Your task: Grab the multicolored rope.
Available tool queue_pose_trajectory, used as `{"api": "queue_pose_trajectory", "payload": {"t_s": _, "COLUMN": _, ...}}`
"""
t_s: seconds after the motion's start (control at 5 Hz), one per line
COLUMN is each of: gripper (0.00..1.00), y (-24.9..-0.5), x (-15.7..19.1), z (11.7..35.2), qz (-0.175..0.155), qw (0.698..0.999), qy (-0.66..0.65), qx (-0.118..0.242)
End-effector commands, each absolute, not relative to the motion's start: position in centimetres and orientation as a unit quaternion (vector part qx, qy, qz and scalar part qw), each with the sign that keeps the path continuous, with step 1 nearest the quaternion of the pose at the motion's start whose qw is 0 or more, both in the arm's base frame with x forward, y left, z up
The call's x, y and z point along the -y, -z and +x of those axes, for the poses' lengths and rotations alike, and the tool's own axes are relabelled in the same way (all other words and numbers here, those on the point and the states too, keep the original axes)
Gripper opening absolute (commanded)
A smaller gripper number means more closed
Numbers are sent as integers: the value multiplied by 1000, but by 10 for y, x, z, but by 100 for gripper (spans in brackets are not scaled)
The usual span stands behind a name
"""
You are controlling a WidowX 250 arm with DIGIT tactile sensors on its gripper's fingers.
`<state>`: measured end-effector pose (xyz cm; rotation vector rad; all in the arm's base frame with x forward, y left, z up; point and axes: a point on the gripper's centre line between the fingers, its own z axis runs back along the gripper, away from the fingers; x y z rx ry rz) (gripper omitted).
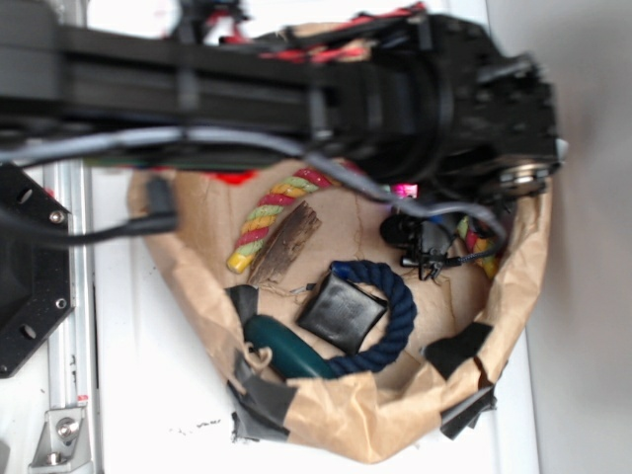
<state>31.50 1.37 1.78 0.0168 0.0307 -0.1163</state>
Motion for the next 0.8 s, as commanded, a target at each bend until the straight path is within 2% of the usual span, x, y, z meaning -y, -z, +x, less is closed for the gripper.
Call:
{"api": "queue_pose_trajectory", "payload": {"t_s": 0.0, "gripper": 0, "y": -115, "x": -43, "z": 290, "qz": 5, "qw": 994, "qy": -69, "qx": 89}}
{"api": "queue_pose_trajectory", "payload": {"t_s": 0.2, "gripper": 0, "y": -164, "x": -55, "z": 290, "qz": -36, "qw": 989, "qy": -127, "qx": 72}}
{"api": "queue_pose_trajectory", "payload": {"t_s": 0.4, "gripper": 0, "y": -170, "x": -44, "z": 285, "qz": -44, "qw": 987, "qy": -152, "qx": 30}}
{"api": "queue_pose_trajectory", "payload": {"t_s": 0.6, "gripper": 0, "y": -167, "x": -28, "z": 273, "qz": -79, "qw": 981, "qy": -178, "qx": 25}}
